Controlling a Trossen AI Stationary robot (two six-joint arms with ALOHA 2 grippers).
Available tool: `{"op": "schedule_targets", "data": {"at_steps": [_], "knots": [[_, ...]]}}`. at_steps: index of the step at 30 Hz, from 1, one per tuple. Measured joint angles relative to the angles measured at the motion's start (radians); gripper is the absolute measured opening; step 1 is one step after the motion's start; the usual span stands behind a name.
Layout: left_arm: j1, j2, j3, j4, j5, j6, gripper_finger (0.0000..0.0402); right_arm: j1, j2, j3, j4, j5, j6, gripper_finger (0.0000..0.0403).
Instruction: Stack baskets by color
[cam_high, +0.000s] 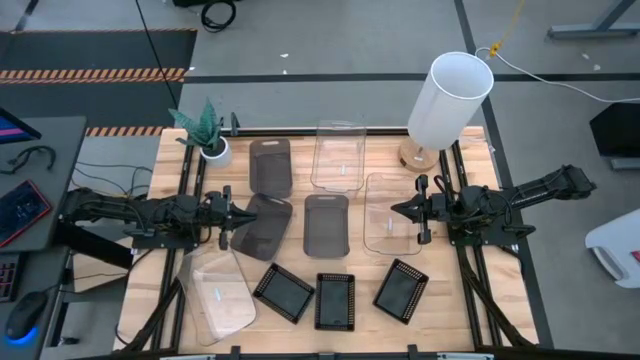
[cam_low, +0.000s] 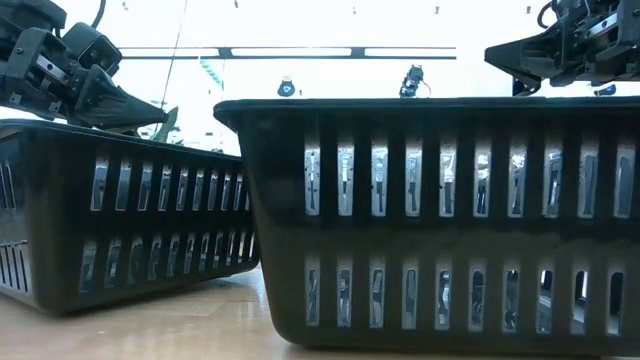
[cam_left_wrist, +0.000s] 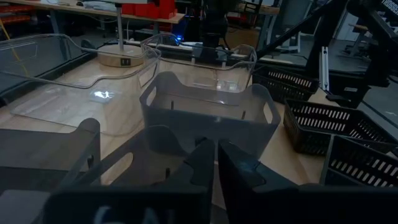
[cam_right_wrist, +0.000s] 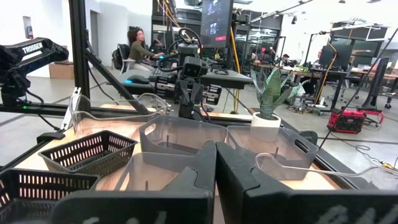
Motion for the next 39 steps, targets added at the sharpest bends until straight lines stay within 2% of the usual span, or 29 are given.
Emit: {"op": "schedule_targets", "data": {"at_steps": [11, 20, 27, 30, 34, 36, 39], "knots": [[0.000, 0.000, 0.000, 0.000, 0.000, 0.000, 0.0032, 0.000, 0.000, 0.000, 0.012, 0.000, 0.002, 0.0016], [0.000, 0.000, 0.000, 0.000, 0.000, 0.000, 0.0034, 0.000, 0.000, 0.000, 0.127, 0.000, 0.108, 0.0016], [0.000, 0.000, 0.000, 0.000, 0.000, 0.000, 0.0032, -0.004, 0.000, 0.000, 0.135, 0.014, 0.168, 0.0015], [0.000, 0.000, 0.000, 0.000, 0.000, 0.000, 0.0027, -0.032, 0.006, 0.045, 0.037, 0.053, 0.173, 0.0009], [0.000, 0.000, 0.000, 0.000, 0.000, 0.000, 0.0026, -0.099, 0.053, 0.184, -0.291, 0.092, 0.240, 0.0005], [0.000, 0.000, 0.000, 0.000, 0.000, 0.000, 0.0029, -0.130, 0.098, 0.242, -0.420, 0.090, 0.257, 0.0008], [0.000, 0.000, 0.000, 0.000, 0.000, 0.000, 0.0033, -0.155, 0.162, 0.297, -0.497, 0.043, 0.267, 0.0010]]}}
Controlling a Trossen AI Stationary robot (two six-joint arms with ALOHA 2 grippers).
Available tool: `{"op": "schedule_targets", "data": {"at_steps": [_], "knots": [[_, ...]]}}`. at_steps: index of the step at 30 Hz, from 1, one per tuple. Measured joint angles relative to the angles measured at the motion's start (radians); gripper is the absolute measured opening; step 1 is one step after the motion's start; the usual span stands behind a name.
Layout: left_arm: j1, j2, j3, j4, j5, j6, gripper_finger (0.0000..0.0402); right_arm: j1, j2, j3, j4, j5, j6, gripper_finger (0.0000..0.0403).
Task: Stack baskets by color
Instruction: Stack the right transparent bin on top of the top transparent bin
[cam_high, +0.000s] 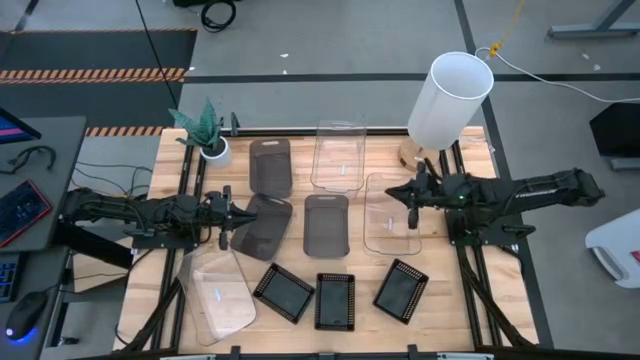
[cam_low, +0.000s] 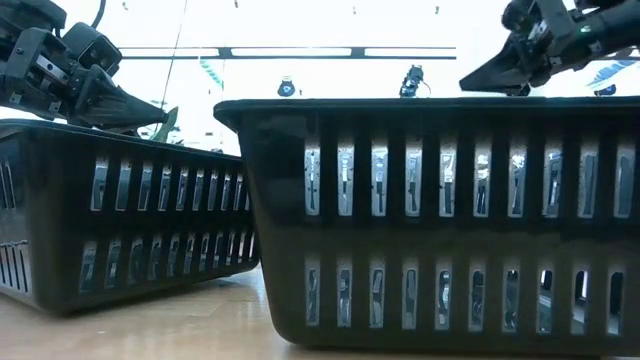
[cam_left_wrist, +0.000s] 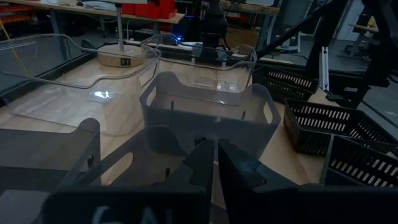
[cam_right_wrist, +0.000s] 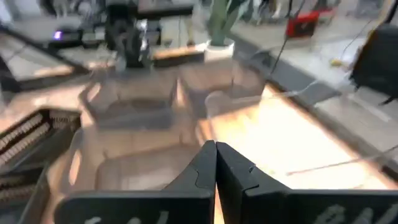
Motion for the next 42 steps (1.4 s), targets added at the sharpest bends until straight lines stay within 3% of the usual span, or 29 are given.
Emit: {"op": "schedule_targets", "data": {"at_steps": [5, 8, 17, 32, 42], "knots": [[0.000, 0.000, 0.000, 0.000, 0.000, 0.000, 0.0035, 0.001, 0.143, 0.074, -0.085, -0.248, 0.015, 0.0010], [0.000, 0.000, 0.000, 0.000, 0.000, 0.000, 0.0032, 0.035, 0.244, 0.144, -0.158, -0.305, 0.048, 0.0014], [0.000, 0.000, 0.000, 0.005, 0.000, 0.000, 0.0034, 0.187, 0.524, 0.367, -0.468, -0.251, 0.101, 0.0068], [0.000, 0.000, 0.000, 0.006, 0.000, 0.000, 0.0026, 0.334, 0.695, 0.551, -0.677, -0.168, 0.248, 0.0207], [0.000, 0.000, 0.000, 0.006, 0.000, 0.000, 0.0036, 0.377, 0.871, 0.720, -0.919, -0.068, 0.301, 0.0238]]}}
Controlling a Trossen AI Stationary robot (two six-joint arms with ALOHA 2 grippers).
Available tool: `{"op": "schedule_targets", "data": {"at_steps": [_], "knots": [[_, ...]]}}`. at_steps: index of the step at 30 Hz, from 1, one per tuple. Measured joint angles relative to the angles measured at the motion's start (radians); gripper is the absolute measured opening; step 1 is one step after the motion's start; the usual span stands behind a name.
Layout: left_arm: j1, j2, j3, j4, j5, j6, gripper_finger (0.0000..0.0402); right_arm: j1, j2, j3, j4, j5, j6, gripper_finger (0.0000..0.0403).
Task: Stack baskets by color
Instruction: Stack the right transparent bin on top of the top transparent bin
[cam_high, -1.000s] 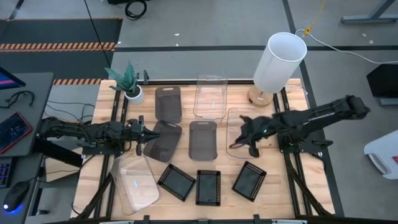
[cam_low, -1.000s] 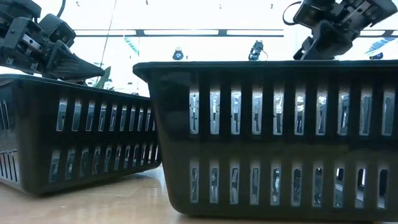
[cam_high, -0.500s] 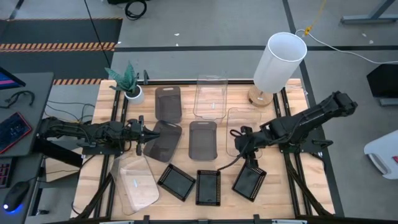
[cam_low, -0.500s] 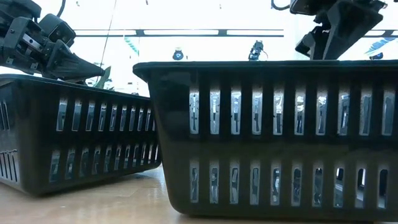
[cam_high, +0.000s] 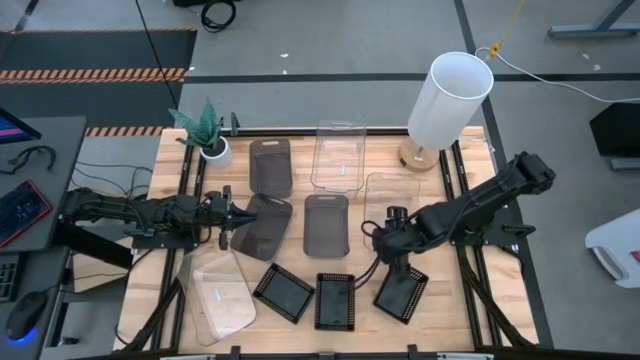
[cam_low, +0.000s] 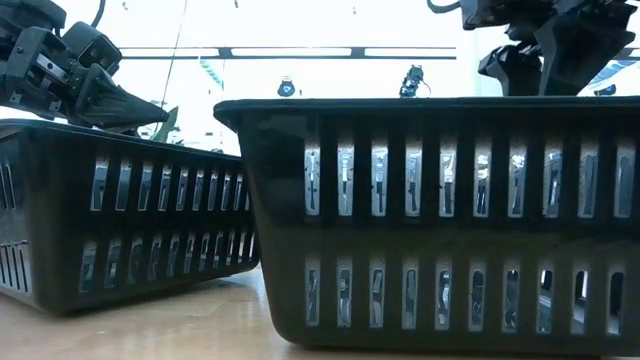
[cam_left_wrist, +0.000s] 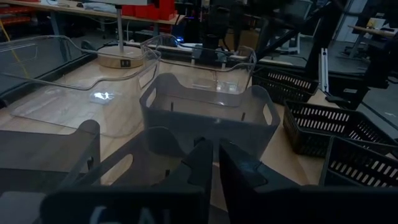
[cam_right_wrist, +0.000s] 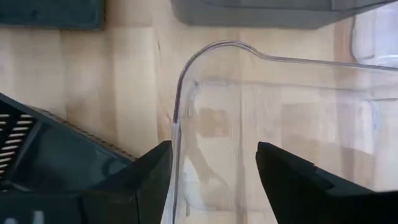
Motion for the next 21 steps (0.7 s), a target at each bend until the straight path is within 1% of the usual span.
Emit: {"op": "schedule_targets", "data": {"at_steps": [4, 7, 11, 16, 21], "knots": [[0.000, 0.000, 0.000, 0.000, 0.000, 0.000, 0.0032, 0.007, 0.064, 0.050, -0.058, -0.006, 0.013, 0.0238], [0.000, 0.000, 0.000, 0.000, 0.000, 0.000, 0.0028, 0.007, 0.096, 0.079, -0.079, -0.031, 0.012, 0.0236], [0.000, 0.000, 0.000, 0.000, 0.000, 0.000, 0.0031, 0.005, 0.130, 0.084, -0.088, -0.060, 0.011, 0.0231], [0.000, 0.000, 0.000, 0.001, 0.000, 0.000, 0.0037, -0.007, 0.144, 0.084, -0.092, -0.055, 0.017, 0.0221], [0.000, 0.000, 0.000, 0.000, 0.000, 0.000, 0.0031, -0.017, 0.176, 0.085, -0.077, -0.053, 0.004, 0.0213]]}}
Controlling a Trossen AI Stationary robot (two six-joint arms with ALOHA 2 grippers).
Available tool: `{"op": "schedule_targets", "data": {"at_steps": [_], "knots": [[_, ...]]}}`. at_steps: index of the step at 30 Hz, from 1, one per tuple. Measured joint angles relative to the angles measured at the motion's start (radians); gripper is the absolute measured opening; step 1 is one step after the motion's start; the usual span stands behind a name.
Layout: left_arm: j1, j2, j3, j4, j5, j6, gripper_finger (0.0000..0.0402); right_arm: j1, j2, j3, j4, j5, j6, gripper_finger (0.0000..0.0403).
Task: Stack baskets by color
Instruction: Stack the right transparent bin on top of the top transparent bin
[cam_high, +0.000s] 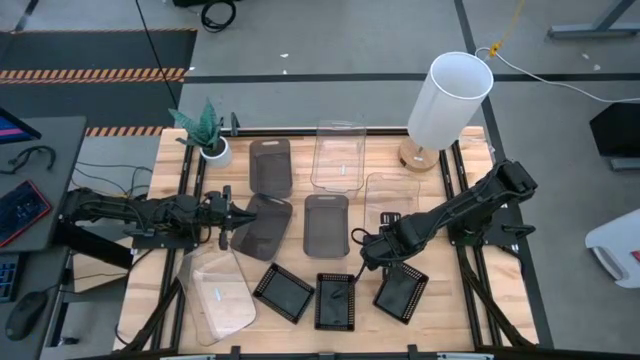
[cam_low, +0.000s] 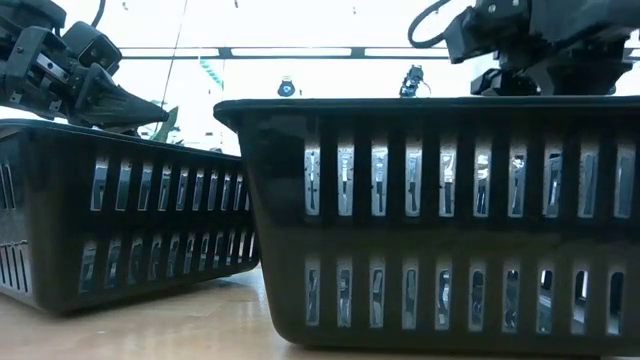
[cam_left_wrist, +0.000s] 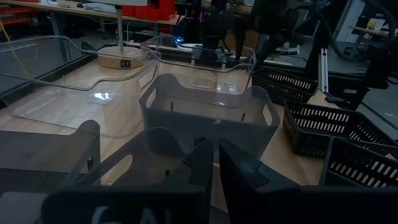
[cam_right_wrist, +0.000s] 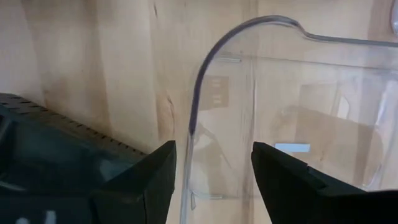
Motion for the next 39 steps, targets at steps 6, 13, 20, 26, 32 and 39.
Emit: {"op": "schedule_targets", "data": {"at_steps": [6, 13, 20, 26, 32, 39], "knots": [[0.000, 0.000, 0.000, 0.000, 0.000, 0.000, 0.0026, -0.012, 0.039, -0.001, 0.034, -0.007, -0.021, 0.0212], [0.000, 0.000, 0.000, 0.000, 0.000, 0.000, 0.0035, -0.039, 0.048, -0.055, 0.096, -0.040, -0.029, 0.0212], [0.000, 0.000, 0.000, -0.005, 0.000, 0.000, 0.0032, -0.064, 0.049, -0.109, 0.123, -0.055, -0.020, 0.0212], [0.000, 0.000, 0.000, -0.005, 0.000, 0.000, 0.0030, -0.079, 0.049, -0.137, 0.139, -0.063, -0.019, 0.0205], [0.000, 0.000, 0.000, -0.005, 0.000, 0.000, 0.0036, -0.081, 0.048, -0.142, 0.147, -0.064, -0.022, 0.0193], [0.000, 0.000, 0.000, -0.006, 0.000, 0.000, 0.0026, -0.081, 0.048, -0.143, 0.140, -0.083, -0.018, 0.0119]]}}
